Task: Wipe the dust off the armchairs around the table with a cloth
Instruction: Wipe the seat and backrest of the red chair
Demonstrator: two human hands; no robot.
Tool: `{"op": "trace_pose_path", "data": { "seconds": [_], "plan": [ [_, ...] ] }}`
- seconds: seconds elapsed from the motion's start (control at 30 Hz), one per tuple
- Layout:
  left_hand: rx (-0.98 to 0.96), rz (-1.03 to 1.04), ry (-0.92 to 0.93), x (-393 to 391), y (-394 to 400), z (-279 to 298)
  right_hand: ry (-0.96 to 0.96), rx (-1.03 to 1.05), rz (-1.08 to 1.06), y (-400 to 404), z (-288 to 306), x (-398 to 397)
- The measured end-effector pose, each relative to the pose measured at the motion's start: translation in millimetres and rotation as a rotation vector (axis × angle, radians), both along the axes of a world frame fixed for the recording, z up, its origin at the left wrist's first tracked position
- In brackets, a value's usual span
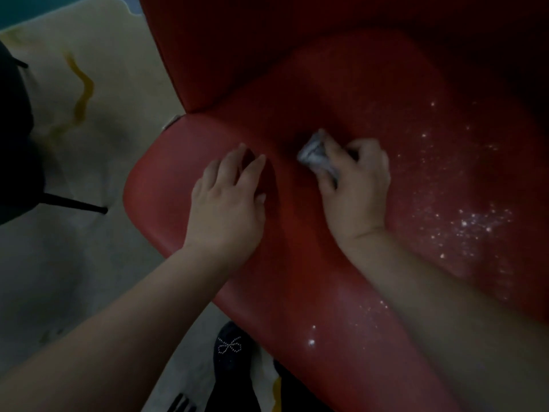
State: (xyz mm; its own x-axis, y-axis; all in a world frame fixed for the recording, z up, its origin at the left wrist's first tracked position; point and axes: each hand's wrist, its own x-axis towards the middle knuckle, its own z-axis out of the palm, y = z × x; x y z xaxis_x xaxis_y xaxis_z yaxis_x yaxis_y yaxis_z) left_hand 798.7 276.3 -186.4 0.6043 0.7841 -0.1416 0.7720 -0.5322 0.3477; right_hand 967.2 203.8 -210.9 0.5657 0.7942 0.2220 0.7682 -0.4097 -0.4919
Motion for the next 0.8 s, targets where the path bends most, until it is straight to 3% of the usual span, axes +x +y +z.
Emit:
{"op": "trace_pose_path", "data": {
  "seconds": [0.13, 0.27, 0.37, 0.53, 0.7, 0.8],
  "plan": [
    [-0.006, -0.021, 0.015, 29.1, 5.5, -2.4, -0.046, -0.036, 0.142, 11.1, 2.3, 30.9],
    [0.009, -0.044, 0.012, 53.4, 20.8, -6.9, -0.031, -0.039, -0.061, 38.1, 1.7, 80.2],
    [0.006, -0.037, 0.01, 68.3, 27.5, -9.6, -0.016, -0.02, -0.111, 24.4, -0.3, 69.6],
    [0.023, -0.034, 0.002, 85.2, 33.4, -11.0, 0.013, -0.037, 0.139, 7.5, 2.7, 59.5],
    [0.043, -0.043, -0.003, 95.4, 39.3, -12.9, 0.048, -0.089, -0.138, 52.6, -3.3, 121.7],
    [0.043, -0.024, -0.012, 99.1, 44.3, -14.4, 0.053, -0.061, -0.029, 35.6, -4.0, 109.9]
  ]
}}
